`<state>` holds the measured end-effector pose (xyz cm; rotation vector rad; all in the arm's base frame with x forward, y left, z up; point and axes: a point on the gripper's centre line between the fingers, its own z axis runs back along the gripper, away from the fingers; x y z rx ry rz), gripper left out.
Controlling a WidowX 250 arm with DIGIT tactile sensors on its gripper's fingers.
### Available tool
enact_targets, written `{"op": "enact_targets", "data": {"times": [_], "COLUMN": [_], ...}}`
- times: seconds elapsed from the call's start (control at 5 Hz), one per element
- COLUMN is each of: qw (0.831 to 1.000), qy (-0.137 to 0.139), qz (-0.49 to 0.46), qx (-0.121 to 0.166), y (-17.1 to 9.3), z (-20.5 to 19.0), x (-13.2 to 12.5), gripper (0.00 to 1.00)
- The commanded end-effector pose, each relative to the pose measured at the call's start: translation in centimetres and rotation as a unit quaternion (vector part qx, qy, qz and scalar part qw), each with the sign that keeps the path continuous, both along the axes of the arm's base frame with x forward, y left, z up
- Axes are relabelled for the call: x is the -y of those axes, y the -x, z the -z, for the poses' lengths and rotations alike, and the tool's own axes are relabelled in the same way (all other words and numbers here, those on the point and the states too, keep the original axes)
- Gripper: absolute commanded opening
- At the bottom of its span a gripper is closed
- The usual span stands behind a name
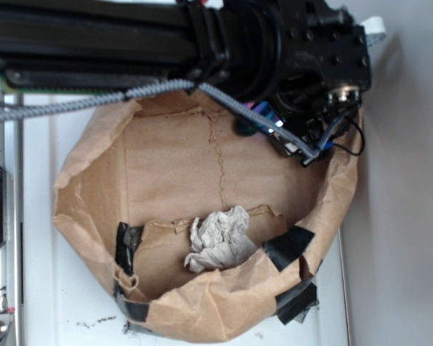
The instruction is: Grab the plastic pickle.
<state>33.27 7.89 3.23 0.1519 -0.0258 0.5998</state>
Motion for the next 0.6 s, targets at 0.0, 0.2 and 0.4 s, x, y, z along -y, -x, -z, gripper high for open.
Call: {"op": "enact_targets", "data": {"times": [0.0, 0.2, 0.4], "qw": [0.999, 0.998, 0.998], "qy": [-0.03, -0.04, -0.04], "qz": [0.006, 0.001, 0.002], "qx": [0.042, 0.044, 0.046], "y": [-0.09, 0.26, 0.64], "z": [-1.65, -1.39, -1.52], "x": [-0.29, -0.15, -0.14], "gripper": [0.0, 0.0, 0.0]}}
